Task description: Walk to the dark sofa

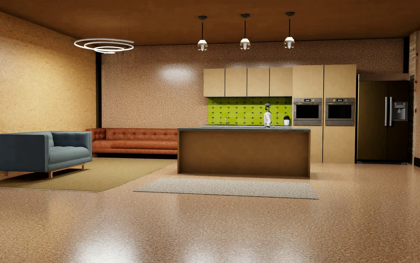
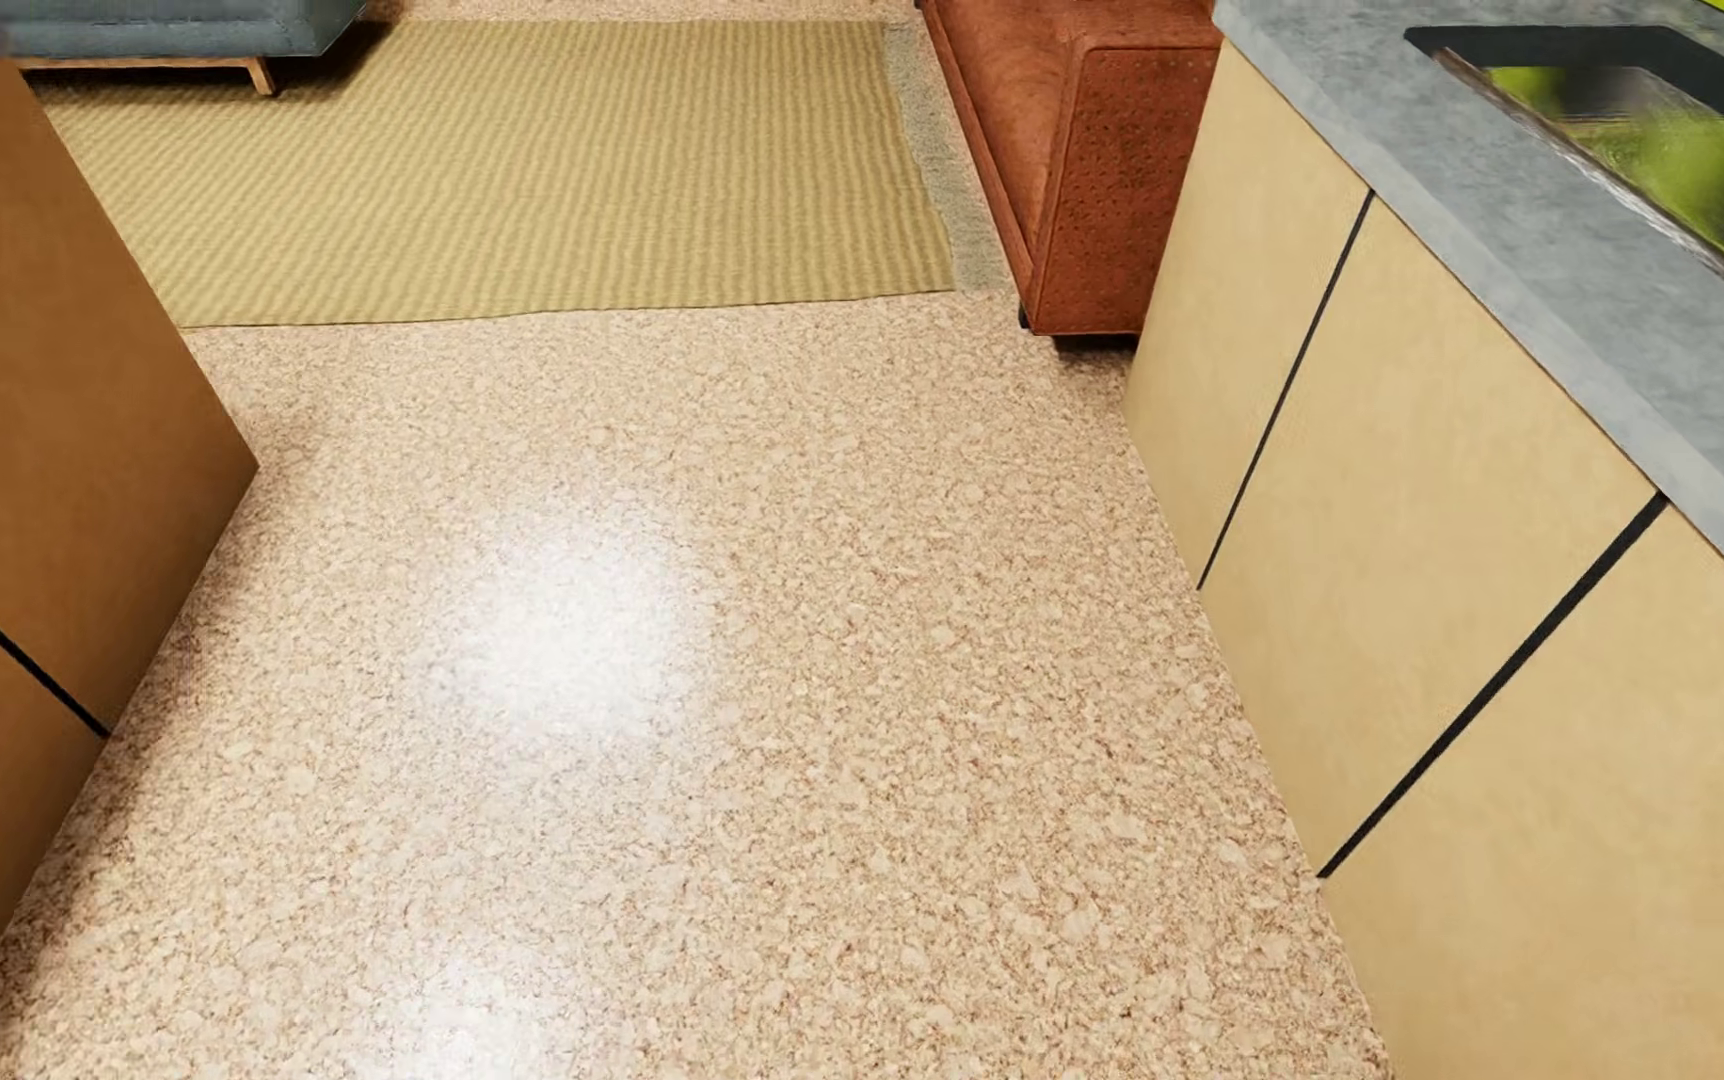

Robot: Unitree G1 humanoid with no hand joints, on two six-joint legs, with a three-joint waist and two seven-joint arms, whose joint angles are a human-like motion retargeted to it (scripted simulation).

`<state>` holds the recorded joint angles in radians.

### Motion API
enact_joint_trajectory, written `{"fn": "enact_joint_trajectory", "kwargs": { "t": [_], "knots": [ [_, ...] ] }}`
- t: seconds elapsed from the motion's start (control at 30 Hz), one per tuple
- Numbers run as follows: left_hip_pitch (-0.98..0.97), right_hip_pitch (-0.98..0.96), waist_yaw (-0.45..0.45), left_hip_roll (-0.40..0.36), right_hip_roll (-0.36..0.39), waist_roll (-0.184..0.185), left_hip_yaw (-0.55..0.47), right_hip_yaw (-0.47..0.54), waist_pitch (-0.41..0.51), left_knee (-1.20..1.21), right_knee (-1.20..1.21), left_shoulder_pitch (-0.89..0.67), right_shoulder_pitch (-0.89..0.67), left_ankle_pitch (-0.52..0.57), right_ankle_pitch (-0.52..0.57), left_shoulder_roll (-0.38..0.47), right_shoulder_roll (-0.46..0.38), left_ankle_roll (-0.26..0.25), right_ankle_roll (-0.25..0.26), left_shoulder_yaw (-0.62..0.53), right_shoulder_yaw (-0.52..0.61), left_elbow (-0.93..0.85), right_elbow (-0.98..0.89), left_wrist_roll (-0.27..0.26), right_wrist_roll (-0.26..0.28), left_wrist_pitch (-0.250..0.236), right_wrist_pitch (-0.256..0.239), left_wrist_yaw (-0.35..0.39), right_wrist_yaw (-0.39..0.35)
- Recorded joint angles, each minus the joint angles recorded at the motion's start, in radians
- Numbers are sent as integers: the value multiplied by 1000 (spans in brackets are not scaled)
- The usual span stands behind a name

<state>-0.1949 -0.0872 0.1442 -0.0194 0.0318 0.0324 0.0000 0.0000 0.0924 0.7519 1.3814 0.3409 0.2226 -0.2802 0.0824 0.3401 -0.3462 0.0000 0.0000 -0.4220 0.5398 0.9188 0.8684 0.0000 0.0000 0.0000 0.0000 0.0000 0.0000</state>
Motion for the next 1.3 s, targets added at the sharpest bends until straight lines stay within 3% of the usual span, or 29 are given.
{"fn": "enact_joint_trajectory", "kwargs": {
  "t": [0.1, 0.13, 0.17, 0.23, 0.27, 0.33, 0.37, 0.4, 0.43, 0.5, 0.57, 0.67, 0.7, 0.73, 0.77, 0.8, 0.83, 0.87, 0.9, 0.97, 1.0, 1.07, 1.13, 1.17, 1.23, 1.27, 1.3],
  "knots": [
    [275, -245, -153, 17, 57, 47, 0, 0, 1, -175, -428, -27, 69, -19, 133, 19, 3, 0, 0, 31, 54, -144, 38, 0, 0, 0, 0, 0, 0],
    [362, -282, -201, 33, 56, 58, 0, 0, 3, -214, -631, -43, 91, -43, 126, 24, 0, 0, 0, 41, 58, -181, 42, 0, 0, 0, 0, 0, 0],
    [415, -331, -229, 30, 37, 51, 0, 0, -7, -233, -799, -70, 103, -74, 2, 34, -1, 0, 0, 56, 62, -208, 42, 0, 0, 0, 0, 0, 0],
    [493, -399, -283, 49, -7, 46, 0, 0, -19, -213, -915, -115, 121, -106, -375, 46, -7, 0, 0, 90, 84, -231, 39, 0, 0, 0, 0, 0, 0],
    [533, -422, -310, 73, -16, 55, 0, 0, -15, -189, -908, -125, 132, -74, -344, 43, -14, 0, 0, 108, 93, -222, 37, 0, 0, 0, 0, 0, 0],
    [547, -475, -319, 146, 34, 97, 0, 0, -31, -42, -790, -104, 146, 152, 37, 27, -15, 0, 0, 136, 98, -180, 56, 0, 0, 0, 0, 0, 0],
    [485, -474, -298, 177, 80, 128, 0, 0, -40, 119, -714, -87, 142, 310, 144, 20, -16, 0, 0, 116, 91, -137, 78, 0, 0, 0, 0, 0, 0],
    [381, -441, -268, 190, 121, 149, 0, 0, -43, 323, -664, -69, 127, 385, 148, 20, -22, 0, 0, 81, 71, -97, 97, 0, 0, 0, 0, 0, 0],
    [259, -375, -230, 197, 163, 164, 0, 0, -35, 517, -662, -48, 104, 323, 110, 21, -22, 0, 0, 63, 37, -91, 103, 0, 0, 0, 0, 0, 0],
    [49, -153, -112, 153, 183, 154, 0, 0, -13, 680, -761, -12, 52, 82, -27, 29, -32, 0, 0, 13, 9, -78, 78, 0, 0, 0, 0, 0, 0],
    [-104, 82, 20, 106, 156, 122, 0, 0, 1, 527, -887, 39, 27, 34, -181, 42, -63, 0, 0, -1, -17, -35, -42, 0, 0, 0, 0, 0, 0],
    [-254, 337, 148, 124, 108, 105, 0, 0, -25, 11, -962, 103, -36, 84, -463, 65, -89, 0, 0, -4, -90, 29, -189, 0, 0, 0, 0, 0, 0],
    [-272, 382, 172, 137, 105, 110, 0, 0, -42, -165, -953, 118, -66, 144, -504, 68, -94, 0, 0, -6, -112, 55, -220, 0, 0, 0, 0, 0, 0],
    [-290, 415, 182, 142, 102, 117, 0, 0, -58, -387, -959, 130, -90, 385, -505, 68, -97, 0, 0, -10, -135, 81, -242, 0, 0, 0, 0, 0, 0],
    [-321, 444, 177, 137, 95, 122, 0, 0, -64, -439, -958, 139, -101, 462, -457, 68, -95, 0, 0, -10, -155, 107, -254, 0, 0, 0, 0, 0, 0],
    [-344, 472, 169, 119, 73, 122, 0, 0, -55, -166, -908, 141, -92, 144, -360, 68, -87, 0, 0, -20, -175, 137, -252, 0, 0, 0, 0, 0, 0],
    [-367, 458, 157, 98, 39, 114, 0, 0, -54, -39, -781, 140, -73, 42, -223, 67, -70, 0, 0, -22, -191, 159, -221, 0, 0, 0, 0, 0, 0],
    [-372, 396, 139, 64, -1, 104, 0, 0, -47, 77, -576, 129, -54, 36, -95, 62, -52, 0, 0, -17, -188, 171, -157, 0, 0, 0, 0, 0, 0],
    [-323, 305, 118, 15, -21, 106, 0, 0, -26, 139, -317, 99, -38, -6, -38, 60, -45, 0, 0, -36, -166, 168, -80, 0, 0, 0, 0, 0, 0],
    [-156, 48, 37, -67, -10, 137, 0, 0, -12, 60, 104, 53, -13, -3, -87, 49, -56, 0, 0, -54, -60, 64, 33, 0, 0, 0, 0, 0, 0],
    [-42, -61, -27, -84, 9, 161, 0, 0, -10, -12, 147, 39, 20, 32, -83, 40, -55, 0, 0, -36, -27, -11, 69, 0, 0, 0, 0, 0, 0],
    [166, -250, -151, -79, 47, 190, 0, 0, -13, -155, -60, -1, 95, 105, 38, 27, -46, 0, 0, -7, 8, -134, 104, 0, 0, 0, 0, 0, 0],
    [332, -366, -251, -32, 39, 192, 0, 0, -19, -247, -478, -45, 164, 170, 180, 29, -34, 0, 0, 3, 23, -241, 98, 0, 0, 0, 0, 0, 0],
    [403, -408, -270, -6, 24, 178, 0, 0, -29, -268, -671, -65, 192, 197, 136, 40, -23, 0, 0, 8, 24, -297, 92, 0, 0, 0, 0, 0, 0],
    [484, -487, -305, 56, -22, 147, 0, 0, -55, -268, -908, -81, 206, 287, -229, 70, -1, 0, 0, 39, 16, -414, 99, 0, 0, 0, 0, 0, 0],
    [518, -509, -332, 97, -37, 145, 0, 0, -52, -252, -921, -85, 203, 356, -335, 72, -4, 0, 0, 51, 14, -440, 93, 0, 0, 0, 0, 0, 0],
    [547, -534, -351, 133, -33, 150, 0, 0, -52, -229, -894, -81, 196, 455, -292, 66, -11, 0, 0, 61, 6, -434, 93, 0, 0, 0, 0, 0, 0]
  ]
}}
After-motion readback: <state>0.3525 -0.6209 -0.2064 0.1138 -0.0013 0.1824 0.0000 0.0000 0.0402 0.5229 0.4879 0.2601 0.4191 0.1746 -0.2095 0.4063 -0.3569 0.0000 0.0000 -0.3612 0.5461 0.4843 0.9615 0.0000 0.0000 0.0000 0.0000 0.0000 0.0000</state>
